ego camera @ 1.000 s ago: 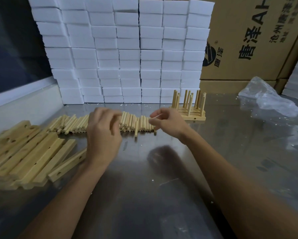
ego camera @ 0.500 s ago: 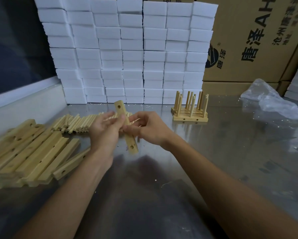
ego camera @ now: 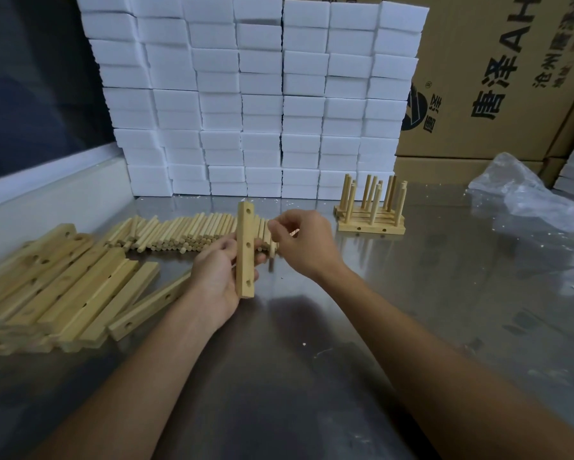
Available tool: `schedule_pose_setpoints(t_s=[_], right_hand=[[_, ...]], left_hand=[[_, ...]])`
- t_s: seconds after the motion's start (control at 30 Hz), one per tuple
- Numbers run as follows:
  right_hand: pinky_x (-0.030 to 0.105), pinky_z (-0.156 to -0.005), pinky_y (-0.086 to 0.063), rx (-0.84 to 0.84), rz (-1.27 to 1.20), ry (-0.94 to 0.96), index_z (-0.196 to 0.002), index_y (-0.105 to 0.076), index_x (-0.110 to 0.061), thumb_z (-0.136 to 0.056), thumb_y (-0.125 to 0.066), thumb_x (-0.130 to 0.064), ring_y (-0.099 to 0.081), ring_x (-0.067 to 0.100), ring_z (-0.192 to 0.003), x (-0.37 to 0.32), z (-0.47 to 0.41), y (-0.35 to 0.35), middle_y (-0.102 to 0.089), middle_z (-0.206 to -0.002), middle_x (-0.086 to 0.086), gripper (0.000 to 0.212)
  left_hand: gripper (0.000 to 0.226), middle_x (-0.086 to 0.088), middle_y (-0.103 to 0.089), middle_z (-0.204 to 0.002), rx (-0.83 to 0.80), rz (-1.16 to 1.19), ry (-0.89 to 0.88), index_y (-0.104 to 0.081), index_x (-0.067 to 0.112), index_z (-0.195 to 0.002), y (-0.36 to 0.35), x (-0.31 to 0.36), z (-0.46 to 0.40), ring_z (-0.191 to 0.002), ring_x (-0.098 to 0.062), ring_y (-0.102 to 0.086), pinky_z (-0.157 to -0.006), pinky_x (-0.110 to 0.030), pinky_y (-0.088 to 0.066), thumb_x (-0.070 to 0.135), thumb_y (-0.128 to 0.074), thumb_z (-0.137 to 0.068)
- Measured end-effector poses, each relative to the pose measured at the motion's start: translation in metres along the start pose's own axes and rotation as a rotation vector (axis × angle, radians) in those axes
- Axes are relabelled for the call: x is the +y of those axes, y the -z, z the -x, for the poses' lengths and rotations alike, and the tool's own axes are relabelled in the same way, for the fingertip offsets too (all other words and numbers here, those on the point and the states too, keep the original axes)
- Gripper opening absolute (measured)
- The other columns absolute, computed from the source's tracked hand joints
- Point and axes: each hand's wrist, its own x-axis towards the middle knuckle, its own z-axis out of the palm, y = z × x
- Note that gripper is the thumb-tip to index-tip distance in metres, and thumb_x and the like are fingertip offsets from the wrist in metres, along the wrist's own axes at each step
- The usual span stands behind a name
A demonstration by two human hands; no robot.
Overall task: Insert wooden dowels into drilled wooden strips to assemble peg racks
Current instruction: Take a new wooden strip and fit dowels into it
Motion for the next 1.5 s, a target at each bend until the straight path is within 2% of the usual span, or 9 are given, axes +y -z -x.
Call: schedule_pose_setpoints(t_s=[0.13,0.27,0.4,0.5,0.7,0.97,1.1,1.27,1.5], right_hand=[[0.041,-0.079,-0.057,-0.053,0.292,-0.095,-0.093,-0.069,-0.02,-0.089,-0.066,-0.044,-0.066,0.019,-0.084,0.023,0.003,-0.01,-0.071,-0.088,-0.003,0.025],[0.037,-0.066,-0.058,-0.039,0.516,-0.134,-0.08,-0.065,-0.02,-0.079,-0.064,-0.066,-0.063,0.019,-0.069,0.031,0.005,-0.027,-0.065,-0.071,-0.003,0.046],[0.033,-0.065,-0.053,-0.017,0.547,-0.138,-0.083,-0.067,-0.02,-0.082,-0.064,-0.058,-0.063,0.024,-0.075,0.03,0.002,-0.034,-0.065,-0.077,0.0,0.038],[0.029,-0.062,-0.047,-0.012,0.511,-0.138,-0.083,-0.07,-0.018,-0.086,-0.062,-0.042,-0.064,0.026,-0.076,0.03,0.003,-0.032,-0.064,-0.075,0.001,0.026],[0.039,-0.065,-0.059,0.147,0.321,-0.117,-0.089,-0.074,-0.018,-0.084,-0.065,-0.036,-0.066,0.021,-0.069,0.01,-0.004,-0.006,-0.07,-0.075,-0.001,0.02],[0.023,-0.067,-0.05,0.362,-0.147,-0.038,-0.082,-0.068,-0.017,-0.083,-0.067,-0.03,-0.063,0.001,-0.072,-0.029,-0.015,0.04,-0.068,-0.077,-0.01,0.013],[0.03,-0.063,-0.056,0.246,-0.212,0.048,-0.088,-0.06,-0.015,-0.091,-0.063,-0.028,-0.069,0.011,-0.068,-0.034,-0.007,0.043,-0.07,-0.077,-0.001,0.014],[0.037,-0.057,-0.057,0.062,-0.036,0.188,-0.102,-0.064,-0.023,-0.097,-0.058,-0.039,-0.064,0.014,-0.055,-0.028,0.004,0.031,-0.066,-0.078,-0.005,0.017],[0.037,-0.074,-0.056,-0.044,0.261,0.253,-0.105,-0.071,-0.031,-0.094,-0.059,-0.042,-0.062,0.003,-0.075,-0.022,0.01,0.019,-0.071,-0.086,-0.011,0.019]], left_hand=[[0.028,-0.009,-0.073,-0.091,0.099,0.073,0.0,-0.062,0.012,-0.113,0.008,0.0,-0.006,-0.064,-0.018,-0.062,-0.054,-0.03,-0.048,0.015,-0.034,-0.107],[0.027,-0.006,-0.074,-0.086,0.089,0.079,0.0,-0.063,0.015,-0.106,0.008,-0.002,-0.008,-0.067,-0.018,-0.063,-0.059,-0.031,-0.05,0.016,-0.036,-0.107],[0.026,-0.008,-0.07,-0.085,0.089,0.112,0.0,-0.062,0.012,-0.102,0.007,-0.004,-0.011,-0.066,-0.019,-0.061,-0.061,-0.031,-0.049,0.015,-0.036,-0.107],[0.026,-0.008,-0.07,-0.08,0.087,0.116,-0.003,-0.062,0.011,-0.103,0.009,-0.005,-0.013,-0.06,-0.017,-0.062,-0.06,-0.03,-0.049,0.014,-0.036,-0.106],[0.027,-0.007,-0.072,-0.08,0.043,0.122,0.014,-0.062,0.007,-0.111,0.015,-0.006,-0.015,-0.067,-0.018,-0.063,-0.064,-0.031,-0.051,0.02,-0.039,-0.107],[0.023,-0.006,-0.069,-0.079,-0.007,0.11,-0.026,-0.063,0.012,-0.116,0.017,-0.008,-0.017,-0.061,-0.015,-0.065,-0.06,-0.029,-0.054,0.025,-0.057,-0.099],[0.023,-0.006,-0.067,-0.07,-0.093,0.139,-0.032,-0.065,0.016,-0.118,0.017,-0.007,-0.014,-0.059,-0.017,-0.064,-0.055,-0.029,-0.056,0.022,-0.058,-0.097],[0.032,-0.007,-0.064,-0.068,-0.183,0.081,-0.069,-0.067,0.028,-0.125,0.02,-0.009,-0.013,-0.063,-0.022,-0.066,-0.07,-0.037,-0.053,0.021,-0.059,-0.095],[0.02,-0.006,-0.06,-0.068,-0.276,0.067,-0.072,-0.077,0.027,-0.105,0.023,-0.008,-0.011,-0.048,-0.016,-0.052,-0.046,-0.023,-0.045,0.025,-0.063,-0.091]])
